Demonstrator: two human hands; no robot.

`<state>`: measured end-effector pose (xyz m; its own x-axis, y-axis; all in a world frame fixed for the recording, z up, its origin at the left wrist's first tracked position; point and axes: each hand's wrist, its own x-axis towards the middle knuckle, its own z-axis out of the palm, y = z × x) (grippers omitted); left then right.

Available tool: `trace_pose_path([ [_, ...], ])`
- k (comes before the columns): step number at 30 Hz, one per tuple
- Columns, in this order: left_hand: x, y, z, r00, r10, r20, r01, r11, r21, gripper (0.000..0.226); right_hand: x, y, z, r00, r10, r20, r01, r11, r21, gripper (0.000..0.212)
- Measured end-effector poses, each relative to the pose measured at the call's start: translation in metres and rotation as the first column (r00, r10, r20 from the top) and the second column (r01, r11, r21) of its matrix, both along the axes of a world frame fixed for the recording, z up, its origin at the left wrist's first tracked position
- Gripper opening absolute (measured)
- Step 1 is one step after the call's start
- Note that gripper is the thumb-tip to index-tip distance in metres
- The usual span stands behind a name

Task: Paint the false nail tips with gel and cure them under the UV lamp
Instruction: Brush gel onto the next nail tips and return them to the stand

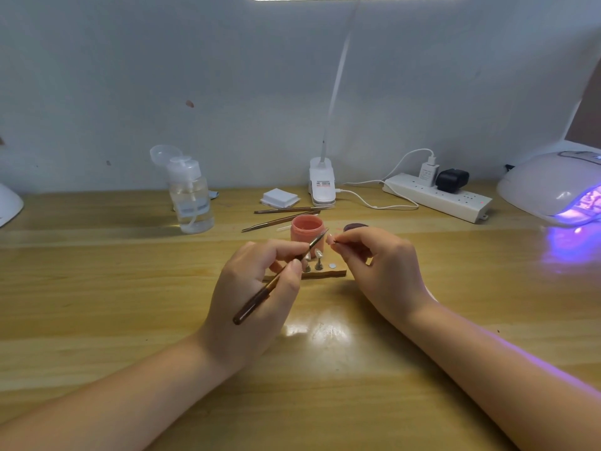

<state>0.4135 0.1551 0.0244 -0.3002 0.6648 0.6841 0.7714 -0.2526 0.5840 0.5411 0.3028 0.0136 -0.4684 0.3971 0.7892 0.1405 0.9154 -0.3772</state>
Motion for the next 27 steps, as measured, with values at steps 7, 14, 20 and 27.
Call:
trace_pose_path([
  [7,-0.0009,-0.0015,-0.0016,1.000,-0.021,0.017,0.021,1.000,0.000,0.030,-0.0006,0.0000,-0.0003,1.000,-0.003,-0.002,0.003,1.000,-0.005,0.008],
  [14,-0.0001,-0.0011,-0.0023,0.999,-0.032,0.038,0.033,0.999,-0.031,0.032,-0.0004,0.0005,-0.0003,1.000,-0.007,0.006,0.007,1.000,-0.016,0.009],
  [20,0.0009,0.0004,-0.0003,1.000,-0.006,-0.003,0.006,0.999,-0.032,0.020,-0.0005,0.0002,0.0000,1.000,0.007,0.016,-0.007,1.000,-0.013,0.011],
  [27,0.0004,-0.0015,-0.0010,1.000,-0.022,-0.022,0.022,1.000,0.004,0.028,-0.0003,-0.0013,0.0012,1.000,0.004,0.004,-0.004,1.000,-0.001,0.011],
])
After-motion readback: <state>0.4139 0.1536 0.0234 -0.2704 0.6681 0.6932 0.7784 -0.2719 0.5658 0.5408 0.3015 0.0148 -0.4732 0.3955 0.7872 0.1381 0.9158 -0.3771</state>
